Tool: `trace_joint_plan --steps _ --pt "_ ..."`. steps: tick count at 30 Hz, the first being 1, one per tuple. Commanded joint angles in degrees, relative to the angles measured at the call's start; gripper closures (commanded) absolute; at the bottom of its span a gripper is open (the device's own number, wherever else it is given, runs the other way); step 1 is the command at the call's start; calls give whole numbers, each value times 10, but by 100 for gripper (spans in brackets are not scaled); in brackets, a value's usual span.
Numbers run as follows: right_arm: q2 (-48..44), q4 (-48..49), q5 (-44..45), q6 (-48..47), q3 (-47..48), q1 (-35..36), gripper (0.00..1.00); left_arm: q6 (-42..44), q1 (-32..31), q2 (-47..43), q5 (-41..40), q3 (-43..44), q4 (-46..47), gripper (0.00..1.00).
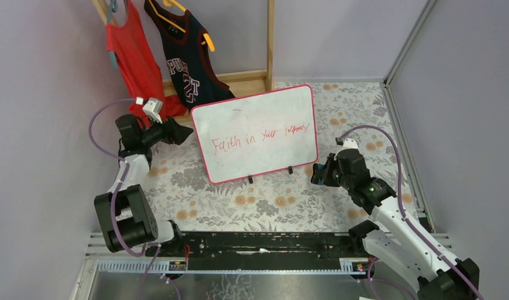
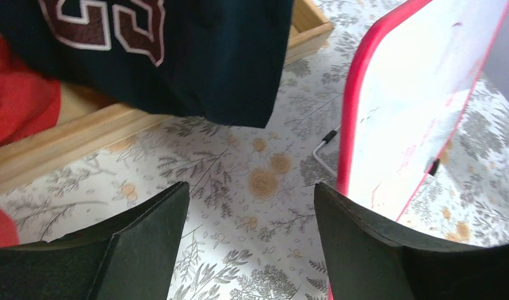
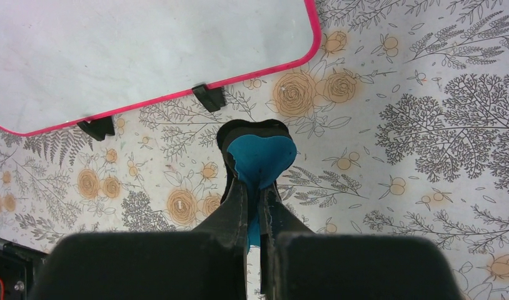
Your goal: Erase the whiteboard
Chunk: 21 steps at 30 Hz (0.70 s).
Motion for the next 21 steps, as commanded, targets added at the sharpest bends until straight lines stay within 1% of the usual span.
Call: trace_joint_plan --steps 1,9,13,17,21 --pt "4 25 -9 -13 8 7 100 -20 4 28 94 40 -33 27" --pt "27 25 -7 -28 26 7 100 -25 3 42 114 65 -24 27" --pt "28 28 -7 -31 28 9 100 -48 4 56 135 94 -18 27" --pt "25 21 -2 -30 31 8 100 -73 4 54 142 98 7 27" --pt "18 20 1 -30 30 8 100 -60 5 52 140 98 -3 28"
